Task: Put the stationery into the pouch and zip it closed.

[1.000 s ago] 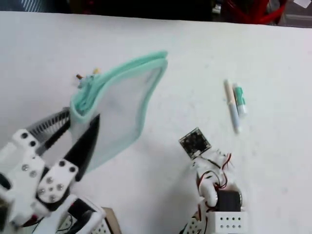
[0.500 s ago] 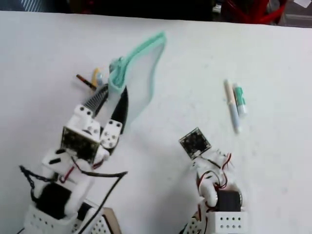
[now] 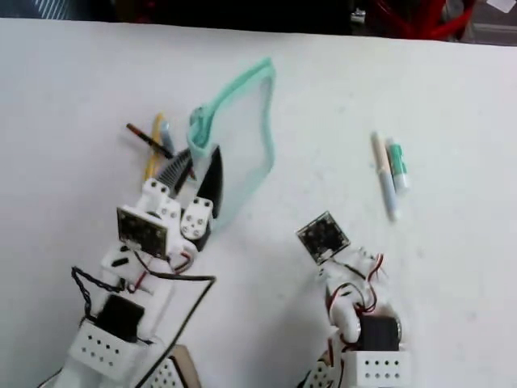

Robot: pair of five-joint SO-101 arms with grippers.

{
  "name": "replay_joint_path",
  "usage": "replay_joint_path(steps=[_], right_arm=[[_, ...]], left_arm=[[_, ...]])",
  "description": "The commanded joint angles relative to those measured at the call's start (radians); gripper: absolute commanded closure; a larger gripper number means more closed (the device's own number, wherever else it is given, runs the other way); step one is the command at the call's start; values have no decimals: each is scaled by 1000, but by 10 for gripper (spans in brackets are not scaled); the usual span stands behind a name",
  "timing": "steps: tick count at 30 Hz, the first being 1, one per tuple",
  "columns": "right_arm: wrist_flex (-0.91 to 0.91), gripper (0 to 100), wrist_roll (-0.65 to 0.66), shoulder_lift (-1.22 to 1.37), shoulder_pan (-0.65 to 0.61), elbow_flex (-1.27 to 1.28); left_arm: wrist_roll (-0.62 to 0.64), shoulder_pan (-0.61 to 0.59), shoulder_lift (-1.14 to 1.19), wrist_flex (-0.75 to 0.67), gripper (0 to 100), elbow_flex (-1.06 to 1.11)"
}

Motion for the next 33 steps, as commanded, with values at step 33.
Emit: replay_joint_path(steps=[33], right_arm=[[-82, 954, 5, -5, 10, -684]], left_arm=[[86, -2, -7, 170, 868, 78]])
